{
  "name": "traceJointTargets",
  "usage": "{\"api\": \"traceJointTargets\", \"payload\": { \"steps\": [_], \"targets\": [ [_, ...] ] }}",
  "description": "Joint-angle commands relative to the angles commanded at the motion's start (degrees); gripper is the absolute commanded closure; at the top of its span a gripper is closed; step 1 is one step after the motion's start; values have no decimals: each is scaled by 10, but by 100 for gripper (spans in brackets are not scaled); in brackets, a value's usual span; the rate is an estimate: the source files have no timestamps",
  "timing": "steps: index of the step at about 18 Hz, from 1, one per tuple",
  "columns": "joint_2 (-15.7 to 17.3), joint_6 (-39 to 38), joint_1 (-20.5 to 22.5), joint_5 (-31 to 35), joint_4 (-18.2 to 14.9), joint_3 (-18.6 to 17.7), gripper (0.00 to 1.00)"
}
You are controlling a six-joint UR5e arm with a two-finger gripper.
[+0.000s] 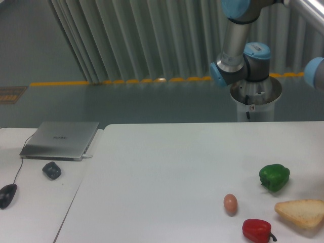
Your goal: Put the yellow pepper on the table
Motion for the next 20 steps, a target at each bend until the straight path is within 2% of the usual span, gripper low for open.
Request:
{"api": "traceJointTargets", "payload": {
  "steps": [3, 6, 9, 15, 20],
  "targets": [
    [-11, -44, 27, -2, 2, 7, 0],
    [-23, -76, 29, -4, 2, 8, 0],
    [-33, -155, 32, -10, 6, 14, 0],
    [-33, -329, 32, -73, 6, 8, 0],
    [-32, -360, 34, -111, 12, 5, 0]
  ]
}}
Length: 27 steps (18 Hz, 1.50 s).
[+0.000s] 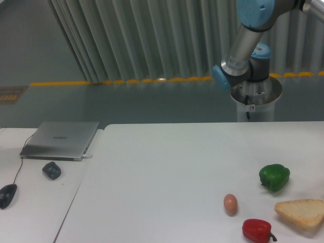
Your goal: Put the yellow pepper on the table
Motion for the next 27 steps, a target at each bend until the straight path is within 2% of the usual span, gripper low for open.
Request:
{"api": "traceJointTargets", "payload": {
  "steps": [4, 8, 11, 15, 18, 27],
  "targets": [
    [-10, -125, 16, -52, 25, -3, 0],
    [-12, -137, 33, -77, 26, -13, 0],
    [-12, -170, 31, -77, 26, -20, 0],
    [-11, -172, 29, -77, 28, -24, 0],
    [-12, -173, 27, -77, 43, -33, 0],
    [-15, -199, 16, -74, 48, -37, 0]
  ]
}}
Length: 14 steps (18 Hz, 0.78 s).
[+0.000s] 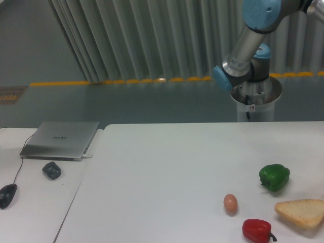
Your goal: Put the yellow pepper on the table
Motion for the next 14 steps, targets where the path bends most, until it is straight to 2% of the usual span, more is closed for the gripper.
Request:
{"api": "traceJointTargets", "payload": {
  "steps": [14],
  "targets": [
    [-2, 7, 4, 19, 5, -12, 0]
  ]
}}
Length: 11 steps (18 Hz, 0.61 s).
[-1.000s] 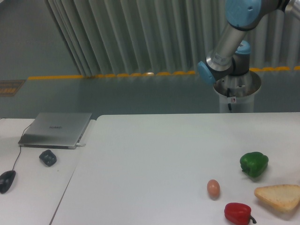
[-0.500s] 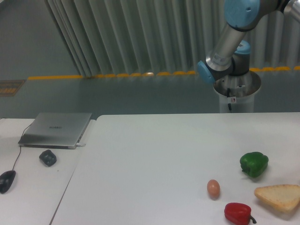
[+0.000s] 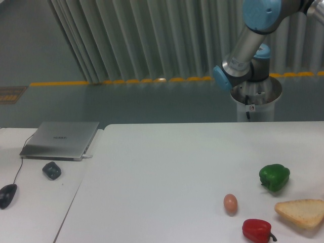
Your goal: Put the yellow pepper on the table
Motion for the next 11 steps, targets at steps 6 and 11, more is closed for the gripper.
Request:
{"api": "traceJointTargets", "payload": {
  "steps": [6, 11],
  "targets": [
    [4, -4, -1, 0, 0, -9, 0],
    [12, -1, -2, -2, 4, -28, 6]
  ]
}}
